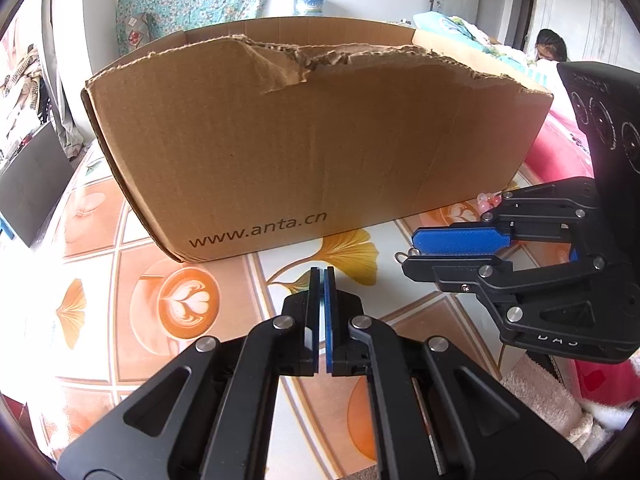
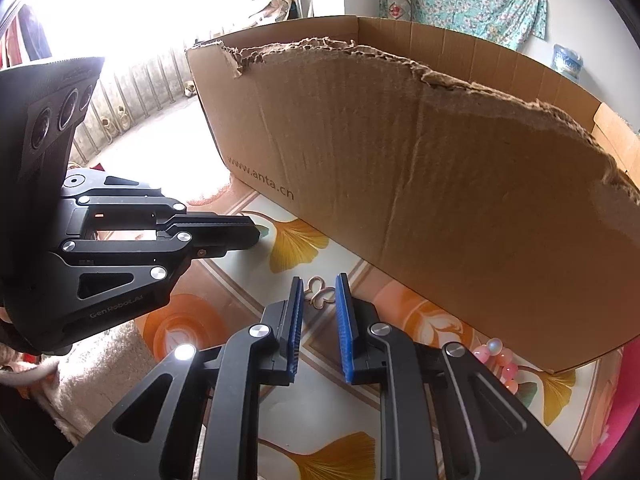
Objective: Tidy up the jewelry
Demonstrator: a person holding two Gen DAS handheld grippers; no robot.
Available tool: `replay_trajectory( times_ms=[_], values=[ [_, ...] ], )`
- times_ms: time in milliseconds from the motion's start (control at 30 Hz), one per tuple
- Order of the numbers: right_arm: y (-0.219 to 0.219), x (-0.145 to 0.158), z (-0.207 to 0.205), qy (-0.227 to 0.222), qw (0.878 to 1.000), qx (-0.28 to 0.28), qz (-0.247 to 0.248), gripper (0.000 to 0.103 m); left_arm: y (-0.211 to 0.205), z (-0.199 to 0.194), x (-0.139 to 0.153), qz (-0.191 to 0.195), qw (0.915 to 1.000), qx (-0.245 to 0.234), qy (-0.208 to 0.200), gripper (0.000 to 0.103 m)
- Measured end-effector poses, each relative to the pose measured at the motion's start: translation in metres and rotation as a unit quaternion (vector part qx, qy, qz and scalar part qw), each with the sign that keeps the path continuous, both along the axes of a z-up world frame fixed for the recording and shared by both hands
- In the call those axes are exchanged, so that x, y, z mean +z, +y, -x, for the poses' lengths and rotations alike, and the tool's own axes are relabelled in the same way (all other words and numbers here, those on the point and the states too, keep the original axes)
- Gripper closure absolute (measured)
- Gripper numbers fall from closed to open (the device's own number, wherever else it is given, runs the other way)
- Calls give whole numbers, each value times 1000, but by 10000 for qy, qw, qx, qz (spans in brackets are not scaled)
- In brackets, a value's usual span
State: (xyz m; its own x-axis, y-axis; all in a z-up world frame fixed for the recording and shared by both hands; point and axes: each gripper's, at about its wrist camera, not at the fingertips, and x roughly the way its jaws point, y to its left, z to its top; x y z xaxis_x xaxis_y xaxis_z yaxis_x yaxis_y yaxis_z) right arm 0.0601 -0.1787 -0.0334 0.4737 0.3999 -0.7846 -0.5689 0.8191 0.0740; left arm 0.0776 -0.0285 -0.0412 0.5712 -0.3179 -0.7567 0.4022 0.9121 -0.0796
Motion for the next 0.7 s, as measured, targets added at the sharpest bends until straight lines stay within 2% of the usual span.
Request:
replay_trajectory(
  times_ms=[33, 67, 300, 400, 467, 600, 700],
  values=[
    [1, -1, -1, 20, 10000, -23, -29, 93, 0, -1, 0, 6, 10000, 15, 23, 102],
    [0, -1, -2, 68, 9999, -47, -70, 95, 0, -1, 0, 18, 10000, 30, 43, 102],
    [-4, 3, 3, 154, 9998, -113, -108, 95, -1, -3, -1, -20, 9999, 76, 71, 102],
    [-1, 7, 5, 156, 9999, -65, -37, 92, -1, -4, -1, -46, 9999, 113, 97, 102],
    [3, 9, 2, 178, 9998, 17, 92, 87, 1, -5, -1, -46, 9998, 151, 128, 101],
    [17, 7, -9, 380, 9977, 240, 512, 83, 2, -8, -1, -31, 9996, 212, 198, 100],
    [24, 8, -13, 487, 9956, 391, 697, 76, 4, -9, -1, 26, 9994, 251, 227, 95]
  ],
)
